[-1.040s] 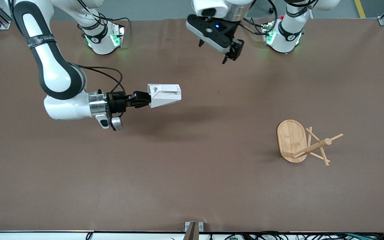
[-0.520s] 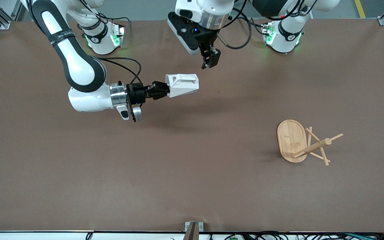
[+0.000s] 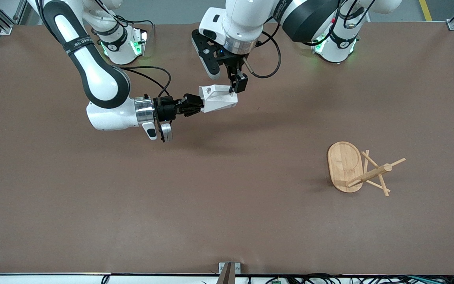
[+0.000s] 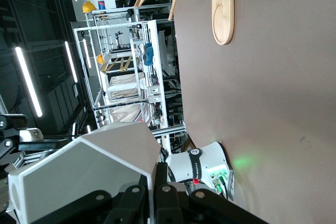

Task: Hang cup on rack
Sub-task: 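Grasp the cup's rim with the left gripper beside the right gripper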

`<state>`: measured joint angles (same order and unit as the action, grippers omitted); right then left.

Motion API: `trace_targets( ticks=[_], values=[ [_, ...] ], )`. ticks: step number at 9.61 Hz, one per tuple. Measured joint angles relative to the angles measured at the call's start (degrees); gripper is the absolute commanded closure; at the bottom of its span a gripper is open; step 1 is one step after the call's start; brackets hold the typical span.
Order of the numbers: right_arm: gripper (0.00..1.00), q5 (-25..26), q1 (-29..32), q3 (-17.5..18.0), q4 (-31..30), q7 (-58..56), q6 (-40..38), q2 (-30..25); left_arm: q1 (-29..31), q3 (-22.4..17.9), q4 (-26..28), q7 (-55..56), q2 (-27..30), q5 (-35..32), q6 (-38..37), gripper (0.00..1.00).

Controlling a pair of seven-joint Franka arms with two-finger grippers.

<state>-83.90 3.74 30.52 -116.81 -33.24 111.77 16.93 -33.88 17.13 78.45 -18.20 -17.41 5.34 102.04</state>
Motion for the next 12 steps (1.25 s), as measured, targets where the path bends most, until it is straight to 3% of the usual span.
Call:
trace_targets(
  ticks=[3,12],
  values=[
    [1.00,-1.15,0.00,0.41,-0.02,-0.33,0.01,-0.01,0.00,-0.02,0.07,-5.31,-0.23,0.00,0.03,0.00],
    [0.99,-1.43,0.00,0.69,-0.08,-1.16,0.13,-0.01,0.38,-0.22,0.75,-5.62,-2.31,-1.30,1.39,0.00]
  ],
)
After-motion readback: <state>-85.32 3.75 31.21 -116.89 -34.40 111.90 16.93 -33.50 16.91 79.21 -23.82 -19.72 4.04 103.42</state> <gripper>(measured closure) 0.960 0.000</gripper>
